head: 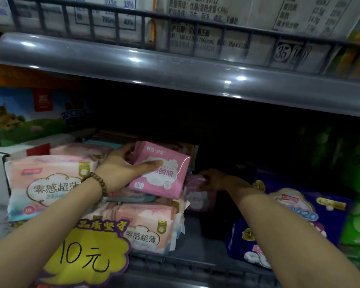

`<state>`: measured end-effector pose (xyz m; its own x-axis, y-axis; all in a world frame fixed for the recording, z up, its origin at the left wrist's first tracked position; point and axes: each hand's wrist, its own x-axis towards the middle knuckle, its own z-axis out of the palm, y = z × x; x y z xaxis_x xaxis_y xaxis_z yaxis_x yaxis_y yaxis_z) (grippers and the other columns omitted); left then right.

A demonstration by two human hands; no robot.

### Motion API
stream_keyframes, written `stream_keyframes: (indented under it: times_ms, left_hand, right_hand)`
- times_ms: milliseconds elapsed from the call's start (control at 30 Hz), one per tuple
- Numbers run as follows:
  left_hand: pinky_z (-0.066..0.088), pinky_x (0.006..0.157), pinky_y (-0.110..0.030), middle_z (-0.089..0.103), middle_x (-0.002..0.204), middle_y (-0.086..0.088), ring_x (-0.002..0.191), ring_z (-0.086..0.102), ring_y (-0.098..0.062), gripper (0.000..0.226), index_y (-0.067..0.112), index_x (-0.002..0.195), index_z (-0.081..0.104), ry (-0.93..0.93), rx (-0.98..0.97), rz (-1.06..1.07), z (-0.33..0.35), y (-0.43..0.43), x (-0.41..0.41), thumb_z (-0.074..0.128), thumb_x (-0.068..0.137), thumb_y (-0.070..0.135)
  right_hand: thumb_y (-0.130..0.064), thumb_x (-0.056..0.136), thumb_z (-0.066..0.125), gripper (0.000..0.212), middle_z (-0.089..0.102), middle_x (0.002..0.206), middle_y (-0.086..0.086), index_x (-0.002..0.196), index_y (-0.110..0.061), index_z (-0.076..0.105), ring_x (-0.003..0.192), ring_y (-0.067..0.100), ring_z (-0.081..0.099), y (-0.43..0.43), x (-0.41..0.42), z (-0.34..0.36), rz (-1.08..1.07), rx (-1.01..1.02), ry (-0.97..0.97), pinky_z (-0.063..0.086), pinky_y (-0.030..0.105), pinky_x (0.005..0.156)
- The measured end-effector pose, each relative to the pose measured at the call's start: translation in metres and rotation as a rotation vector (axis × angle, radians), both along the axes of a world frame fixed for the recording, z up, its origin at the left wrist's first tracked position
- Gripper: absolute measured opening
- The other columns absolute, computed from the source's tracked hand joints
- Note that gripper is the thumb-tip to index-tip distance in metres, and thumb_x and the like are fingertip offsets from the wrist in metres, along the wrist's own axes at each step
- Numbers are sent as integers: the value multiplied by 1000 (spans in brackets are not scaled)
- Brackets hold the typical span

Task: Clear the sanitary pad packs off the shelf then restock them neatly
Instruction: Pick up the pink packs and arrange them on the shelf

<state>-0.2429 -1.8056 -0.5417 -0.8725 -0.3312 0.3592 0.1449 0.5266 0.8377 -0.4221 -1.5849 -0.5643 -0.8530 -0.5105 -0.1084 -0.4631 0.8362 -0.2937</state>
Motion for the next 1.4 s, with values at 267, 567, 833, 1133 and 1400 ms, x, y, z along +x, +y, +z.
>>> stream_keyframes:
  times_ms: [267,567,833,1133,1400]
  left_hand:
    - [36,54,-2,59,109,9,87,55,-2,73,24,130,49,-2,-36,29,1,0,-3,77,67,47]
    - [48,84,-24,60,115,9,96,58,-8,91,28,125,48,8,-190,5,10,42,18,76,49,70]
    - [46,82,-22,53,119,6,101,55,-11,85,26,141,29,81,-282,-123,-22,86,6,64,72,62]
    - [24,109,-21,33,151,10,136,33,-9,90,29,142,36,-76,-822,-168,-77,70,2,7,71,77]
    - [27,109,-23,39,148,9,133,36,-9,93,29,138,42,-59,-925,-132,-79,66,-4,2,69,77]
  right_hand:
    - [-27,89,67,70,37,151,7,148,-18,31,135,24,39,-5,10,9,76,75,61,35,27,105]
    - [-57,87,47,59,54,134,-11,136,-24,50,120,6,53,15,109,90,237,-488,-105,38,21,104]
    - [-42,77,73,55,67,113,-5,124,-21,56,99,6,66,46,111,85,227,-331,-111,55,23,87]
    - [-37,88,66,62,52,136,5,140,-13,42,118,19,53,31,93,61,94,-93,243,42,20,87]
    - [-28,90,64,50,56,132,8,134,-8,48,118,22,54,26,85,57,42,-70,191,40,21,86]
